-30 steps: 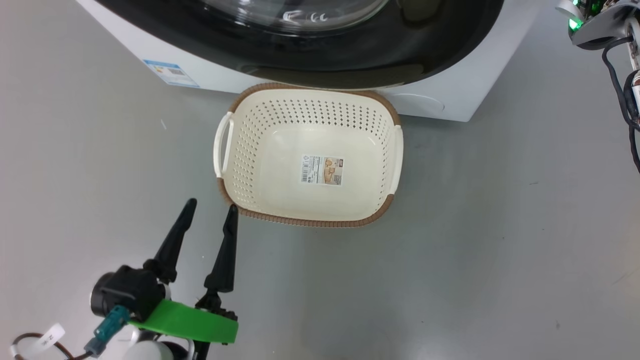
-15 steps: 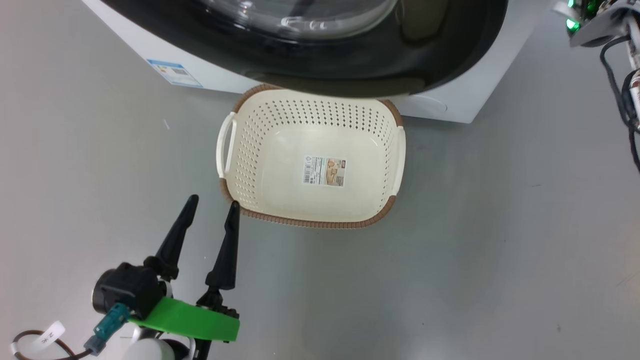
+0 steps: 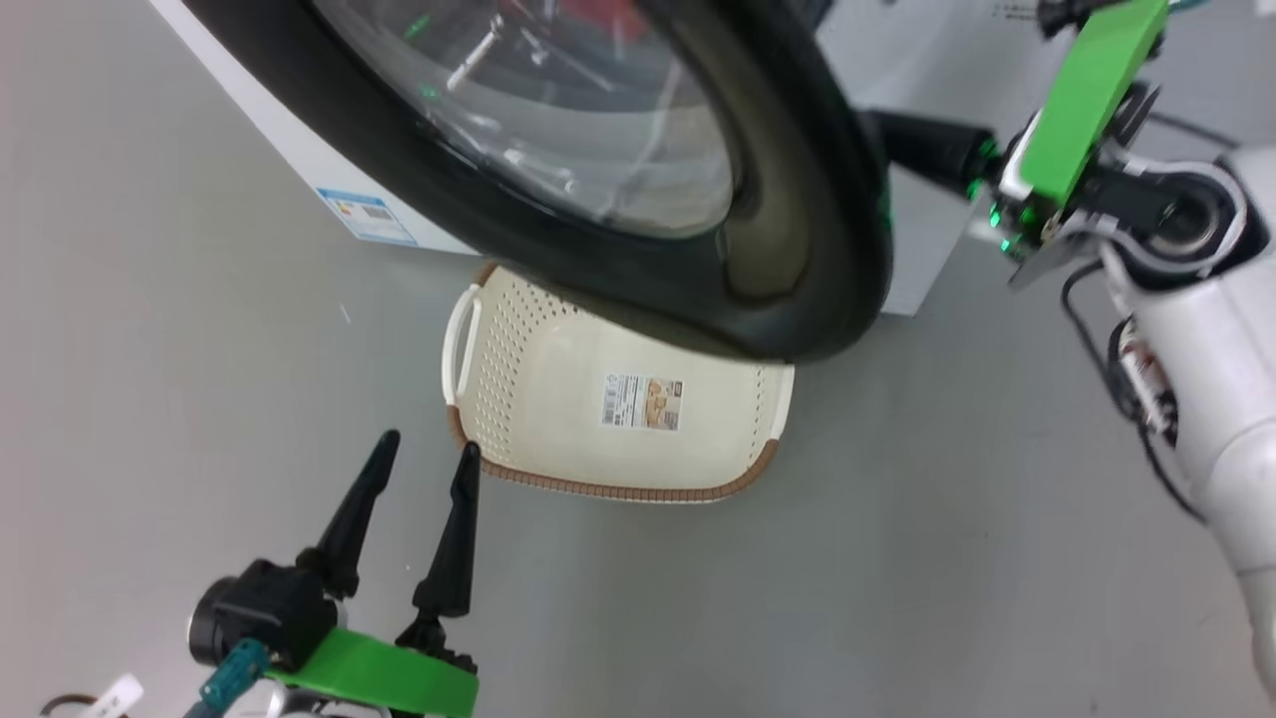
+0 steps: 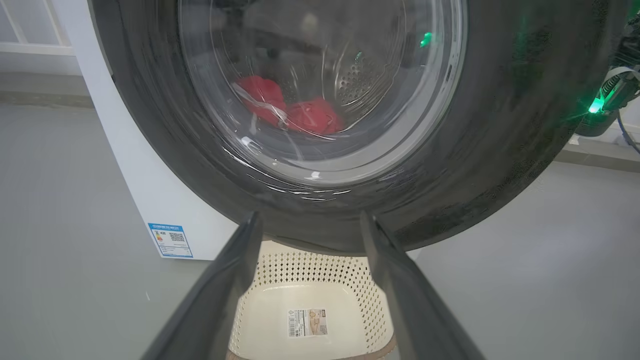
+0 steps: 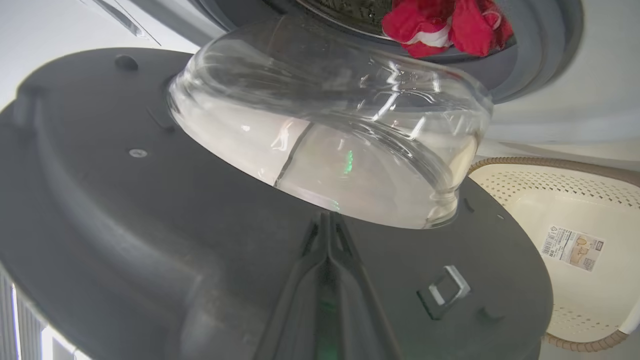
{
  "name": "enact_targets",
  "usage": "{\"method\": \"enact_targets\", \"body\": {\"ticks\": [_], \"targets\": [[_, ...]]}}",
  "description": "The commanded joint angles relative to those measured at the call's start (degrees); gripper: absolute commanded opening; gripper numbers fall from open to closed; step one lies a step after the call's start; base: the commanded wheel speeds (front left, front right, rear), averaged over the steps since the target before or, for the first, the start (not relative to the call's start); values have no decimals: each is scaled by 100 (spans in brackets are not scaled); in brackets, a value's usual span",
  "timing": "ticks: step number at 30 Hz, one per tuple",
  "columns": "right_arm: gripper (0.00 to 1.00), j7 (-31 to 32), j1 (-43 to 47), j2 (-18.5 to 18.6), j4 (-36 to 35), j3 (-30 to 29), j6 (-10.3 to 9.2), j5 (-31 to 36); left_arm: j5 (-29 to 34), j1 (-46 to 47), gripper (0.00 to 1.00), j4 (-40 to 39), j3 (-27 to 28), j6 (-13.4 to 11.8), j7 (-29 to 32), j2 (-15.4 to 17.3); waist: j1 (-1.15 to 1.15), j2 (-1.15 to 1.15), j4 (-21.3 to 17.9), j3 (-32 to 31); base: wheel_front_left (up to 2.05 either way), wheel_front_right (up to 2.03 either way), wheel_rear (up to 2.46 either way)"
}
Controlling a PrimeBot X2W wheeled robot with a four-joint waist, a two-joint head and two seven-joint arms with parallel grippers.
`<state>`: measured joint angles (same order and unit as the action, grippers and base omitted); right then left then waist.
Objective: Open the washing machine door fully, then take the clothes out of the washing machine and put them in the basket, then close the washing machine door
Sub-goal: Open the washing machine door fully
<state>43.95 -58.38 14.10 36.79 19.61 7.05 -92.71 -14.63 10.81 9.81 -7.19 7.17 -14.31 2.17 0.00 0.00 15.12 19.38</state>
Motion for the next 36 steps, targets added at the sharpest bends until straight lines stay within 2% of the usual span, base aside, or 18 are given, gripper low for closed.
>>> {"method": "enact_targets", "body": {"ticks": [1, 12, 18, 28, 36], "targets": [[0, 24, 290, -161, -387, 103, 44, 12, 60, -135, 100, -106, 218, 32, -69, 71, 0, 0, 29, -249, 0, 0, 0], [0, 89, 1458, -379, -1306, 327, 44, 25, 141, -585, 100, -98, 358, 24, -69, 71, 0, 0, 209, -813, 0, 0, 0], [0, 42, 1950, -523, -1712, 427, 44, 74, 123, -775, 100, -142, 401, -63, -69, 71, 0, 0, 420, -1033, 0, 0, 0], [0, -101, 2468, -776, -1953, 570, 44, 159, 62, -953, 100, -138, 629, -144, -69, 71, 0, 0, 901, -1336, 0, 0, 0], [0, -179, 2540, -945, -1936, 714, 44, 194, 94, -963, 100, -95, 644, -128, -69, 71, 0, 0, 1243, -1383, 0, 0, 0]]}}
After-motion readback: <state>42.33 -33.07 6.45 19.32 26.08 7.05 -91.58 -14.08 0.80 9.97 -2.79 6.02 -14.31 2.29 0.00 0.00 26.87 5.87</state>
